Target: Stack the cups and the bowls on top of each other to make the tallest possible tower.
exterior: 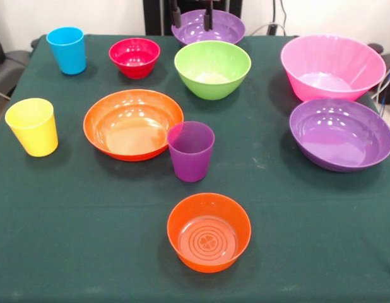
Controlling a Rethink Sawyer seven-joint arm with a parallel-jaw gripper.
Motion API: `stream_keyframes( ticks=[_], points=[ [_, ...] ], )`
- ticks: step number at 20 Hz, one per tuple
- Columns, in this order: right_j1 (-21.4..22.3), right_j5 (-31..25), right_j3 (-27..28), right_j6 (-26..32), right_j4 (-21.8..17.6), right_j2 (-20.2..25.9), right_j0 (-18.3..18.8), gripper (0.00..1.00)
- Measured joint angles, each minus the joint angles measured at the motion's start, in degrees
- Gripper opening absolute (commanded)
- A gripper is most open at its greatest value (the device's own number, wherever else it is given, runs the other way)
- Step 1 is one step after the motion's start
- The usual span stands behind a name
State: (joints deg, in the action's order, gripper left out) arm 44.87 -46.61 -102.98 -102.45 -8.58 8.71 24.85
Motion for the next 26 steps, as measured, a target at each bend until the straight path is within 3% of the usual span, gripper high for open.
stream_keyframes(
  ticks=[11, 26],
  points=[
    [-1.7, 0.0, 0.6, 0.0, -1.8, 0.2, 1.4, 1.0],
    [-6.2, 0.0, 2.1, 0.0, -6.6, 3.0, 8.2, 1.0]
  ],
)
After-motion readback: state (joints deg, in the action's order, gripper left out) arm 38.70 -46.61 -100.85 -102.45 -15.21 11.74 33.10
